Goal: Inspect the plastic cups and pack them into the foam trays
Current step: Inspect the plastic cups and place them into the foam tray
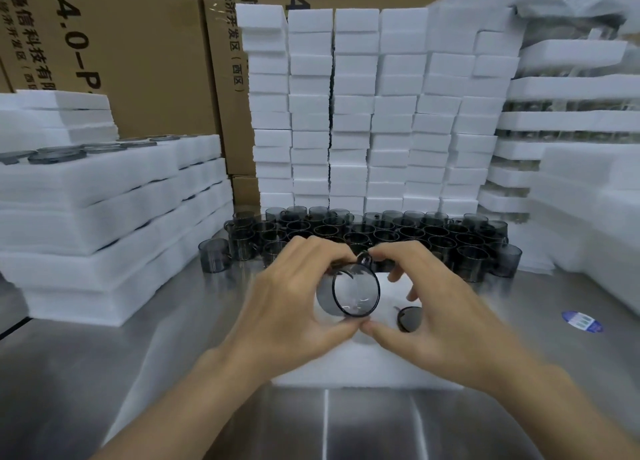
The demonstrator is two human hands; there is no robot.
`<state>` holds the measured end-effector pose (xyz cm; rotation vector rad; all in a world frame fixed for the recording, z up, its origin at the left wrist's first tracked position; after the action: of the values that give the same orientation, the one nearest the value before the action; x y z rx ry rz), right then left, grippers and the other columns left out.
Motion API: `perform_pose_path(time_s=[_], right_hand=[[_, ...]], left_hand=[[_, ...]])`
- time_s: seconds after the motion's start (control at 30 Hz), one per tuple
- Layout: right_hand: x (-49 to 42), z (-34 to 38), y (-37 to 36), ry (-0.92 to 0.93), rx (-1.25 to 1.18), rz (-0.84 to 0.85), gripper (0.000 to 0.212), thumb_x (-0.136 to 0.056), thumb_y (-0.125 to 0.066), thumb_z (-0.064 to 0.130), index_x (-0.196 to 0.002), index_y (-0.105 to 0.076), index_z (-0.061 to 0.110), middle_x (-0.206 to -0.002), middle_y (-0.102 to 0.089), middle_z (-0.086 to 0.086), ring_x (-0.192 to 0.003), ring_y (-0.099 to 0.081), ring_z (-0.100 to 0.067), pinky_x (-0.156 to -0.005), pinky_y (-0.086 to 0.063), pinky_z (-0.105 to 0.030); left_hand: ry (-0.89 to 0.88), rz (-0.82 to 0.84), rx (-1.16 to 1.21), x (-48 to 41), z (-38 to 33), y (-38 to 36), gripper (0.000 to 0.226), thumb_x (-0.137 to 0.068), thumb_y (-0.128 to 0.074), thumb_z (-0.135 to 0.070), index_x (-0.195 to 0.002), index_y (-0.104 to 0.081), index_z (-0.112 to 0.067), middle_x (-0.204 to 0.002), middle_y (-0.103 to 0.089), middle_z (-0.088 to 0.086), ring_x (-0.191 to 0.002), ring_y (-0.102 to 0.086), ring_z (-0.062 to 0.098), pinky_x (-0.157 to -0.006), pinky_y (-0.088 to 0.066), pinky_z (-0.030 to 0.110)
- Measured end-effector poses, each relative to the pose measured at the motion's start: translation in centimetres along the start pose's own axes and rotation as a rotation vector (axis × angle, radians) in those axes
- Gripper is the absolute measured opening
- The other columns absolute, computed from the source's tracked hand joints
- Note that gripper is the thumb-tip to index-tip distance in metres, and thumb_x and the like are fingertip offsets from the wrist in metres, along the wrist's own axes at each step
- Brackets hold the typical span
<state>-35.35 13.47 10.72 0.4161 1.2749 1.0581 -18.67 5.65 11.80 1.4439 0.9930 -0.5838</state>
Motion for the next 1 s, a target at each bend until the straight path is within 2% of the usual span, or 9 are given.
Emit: perform_pose_path(time_s=[0.13, 0.3, 0.4, 0.47, 0.6, 0.7, 0.77, 0.9, 1.0], right_hand=[[0.0, 0.5, 0.3, 0.047, 0.024, -0.02, 0.077, -0.08, -0.076, 0.063, -0.146, -0.039, 0.051, -0.139, -0.047, 0.03, -0.116, -0.058, -0.004, -0.08, -0.058, -0.037], [-0.1, 0.7, 0.6, 0.08, 0.018, -0.055, 0.075, -0.082, -0.077, 0.06, -0.147, -0.042, 0.049, -0.136, -0.047, 0.028, -0.113, -0.059, -0.006, -0.079, -0.056, -0.033], [-0.1, 0.6, 1.2, 0.081, -0.047, -0.098, 0.073, -0.088, -0.071, 0.061, -0.153, -0.041, 0.046, -0.136, -0.048, 0.022, -0.116, -0.058, -0.011, -0.083, -0.052, -0.023], [-0.1, 0.4, 1.6, 0.071, -0.073, -0.114, 0.073, -0.088, -0.069, 0.064, -0.153, -0.042, 0.046, -0.136, -0.049, 0.02, -0.118, -0.058, -0.013, -0.085, -0.05, -0.019], [-0.3, 0.5, 1.3, 0.084, 0.024, -0.119, 0.051, -0.09, -0.066, 0.061, -0.138, -0.055, 0.045, -0.117, -0.053, 0.025, -0.104, -0.061, -0.009, -0.076, -0.051, -0.023], [-0.3, 0.9, 1.2, 0.098, 0.022, -0.127, 0.03, -0.094, -0.063, 0.055, -0.121, -0.065, 0.041, -0.1, -0.056, 0.025, -0.092, -0.063, -0.007, -0.07, -0.053, -0.026], [-0.2, 1.2, 1.3, 0.11, 0.012, -0.124, 0.027, -0.093, -0.065, 0.054, -0.112, -0.071, 0.036, -0.091, -0.057, 0.024, -0.085, -0.063, -0.007, -0.067, -0.053, -0.025], [-0.1, 2.2, 1.0, 0.128, 0.024, -0.094, 0.022, -0.09, -0.07, 0.053, -0.098, -0.072, 0.032, -0.082, -0.058, 0.021, -0.074, -0.061, -0.005, -0.063, -0.053, -0.028], [0.0, 2.5, 0.7, 0.129, 0.06, -0.051, 0.026, -0.089, -0.067, 0.055, -0.091, -0.069, 0.03, -0.08, -0.059, 0.017, -0.072, -0.06, -0.007, -0.063, -0.053, -0.035]], left_hand=[[0.022, 0.035, 0.085, 0.3, 0.2, -0.3, 0.056, -0.077, -0.091, -0.036, -0.124, -0.062, -0.025, -0.117, -0.062, -0.018, -0.107, -0.061, 0.011, -0.082, -0.04, 0.013], [0.096, 0.031, 0.152, 0.4, 0.4, -0.2, 0.061, -0.074, -0.095, -0.036, -0.126, -0.063, -0.029, -0.12, -0.066, -0.02, -0.111, -0.067, 0.012, -0.077, -0.048, 0.018], [0.362, -0.014, 0.488, 0.5, 1.7, -0.4, 0.07, -0.074, -0.094, -0.041, -0.135, -0.061, -0.034, -0.122, -0.076, -0.012, -0.117, -0.072, 0.016, -0.082, -0.058, 0.024], [0.61, 0.006, 0.822, 0.6, 2.4, -1.3, 0.079, -0.073, -0.092, -0.049, -0.143, -0.056, -0.037, -0.115, -0.081, -0.001, -0.107, -0.078, 0.019, -0.085, -0.061, 0.026], [0.863, 0.088, 0.993, 1.0, 2.7, -2.3, 0.064, -0.079, -0.071, -0.074, -0.132, -0.062, -0.039, -0.101, -0.082, 0.016, -0.078, -0.08, 0.033, -0.061, -0.055, 0.024], [0.842, 0.183, 0.946, 1.1, 2.5, -2.8, 0.046, -0.09, -0.053, -0.078, -0.116, -0.065, -0.043, -0.084, -0.079, 0.021, -0.058, -0.07, 0.03, -0.053, -0.048, 0.026], [0.798, 0.209, 0.911, 1.1, 2.4, -3.0, 0.046, -0.089, -0.045, -0.08, -0.113, -0.065, -0.046, -0.07, -0.074, 0.021, -0.045, -0.059, 0.027, -0.046, -0.043, 0.025], [0.686, 0.249, 0.75, 1.5, 2.4, -3.2, 0.047, -0.094, -0.03, -0.073, -0.121, -0.061, -0.05, -0.058, -0.067, 0.016, -0.044, -0.05, 0.029, -0.045, -0.041, 0.021], [0.599, 0.256, 0.583, 1.8, 2.6, -2.7, 0.045, -0.102, -0.023, -0.07, -0.123, -0.059, -0.054, -0.055, -0.068, 0.005, -0.044, -0.054, 0.011, -0.049, -0.04, 0.012]])
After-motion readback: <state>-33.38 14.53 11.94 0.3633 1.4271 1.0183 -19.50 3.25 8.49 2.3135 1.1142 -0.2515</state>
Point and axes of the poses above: each hand's wrist, its own x-axis away from the middle knuckle, its own y-axis out of the back of the hand, z = x × y, the point moved 7 cm from there along -x, towards the middle knuckle
